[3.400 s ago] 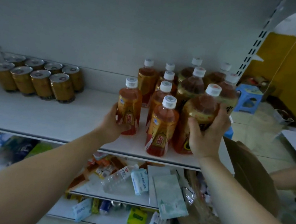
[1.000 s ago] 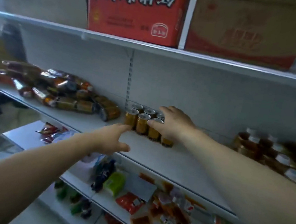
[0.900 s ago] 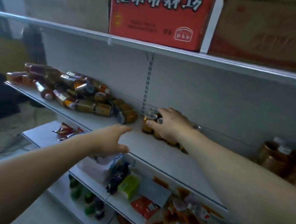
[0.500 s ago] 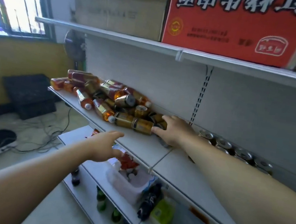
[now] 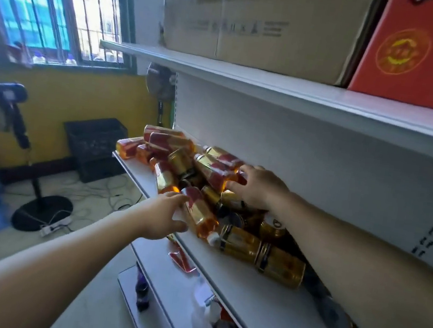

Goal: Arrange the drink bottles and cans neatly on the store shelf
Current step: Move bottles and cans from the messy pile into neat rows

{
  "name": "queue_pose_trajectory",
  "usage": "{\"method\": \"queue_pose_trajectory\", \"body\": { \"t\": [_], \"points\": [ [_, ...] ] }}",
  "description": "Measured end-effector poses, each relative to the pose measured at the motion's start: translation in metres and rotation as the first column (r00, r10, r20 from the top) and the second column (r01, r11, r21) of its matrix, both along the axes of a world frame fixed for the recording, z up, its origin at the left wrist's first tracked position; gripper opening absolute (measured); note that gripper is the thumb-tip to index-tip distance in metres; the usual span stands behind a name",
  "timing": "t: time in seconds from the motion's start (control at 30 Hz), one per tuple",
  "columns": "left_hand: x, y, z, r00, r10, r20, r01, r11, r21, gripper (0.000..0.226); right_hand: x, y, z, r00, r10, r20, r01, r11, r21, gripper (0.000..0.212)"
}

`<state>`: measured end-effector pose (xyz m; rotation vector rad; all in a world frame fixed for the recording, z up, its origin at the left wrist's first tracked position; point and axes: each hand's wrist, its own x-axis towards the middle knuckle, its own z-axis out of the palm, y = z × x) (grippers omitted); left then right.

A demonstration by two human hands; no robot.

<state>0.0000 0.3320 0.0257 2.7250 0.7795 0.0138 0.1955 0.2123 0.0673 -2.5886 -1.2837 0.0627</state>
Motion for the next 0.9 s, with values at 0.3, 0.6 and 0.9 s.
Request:
{"method": "queue_pose_trajectory", "body": {
  "t": [0.3,0.6,0.9],
  "points": [
    [0.026,0.188,0.006,0.992,-0.057,0.109,0.051,0.997,0.055,0.068,0.008,0.161,-0.016,0.995,-0.090,-0.033,0.091,0.995,0.029,0.076],
    [0.061,0.338,0.033,0.974,-0.189,0.126,0.186,0.982,0.035,0.059,0.009,0.278,-0.013,0.969,-0.234,-0.079,0.236,0.972,0.018,0.072],
    [0.167,0.456,0.006,0.957,-0.284,0.063,0.289,0.952,-0.096,0.083,0.048,0.352,-0.032,0.929,-0.365,-0.057,0.364,0.931,-0.030,0.070]
  ]
}}
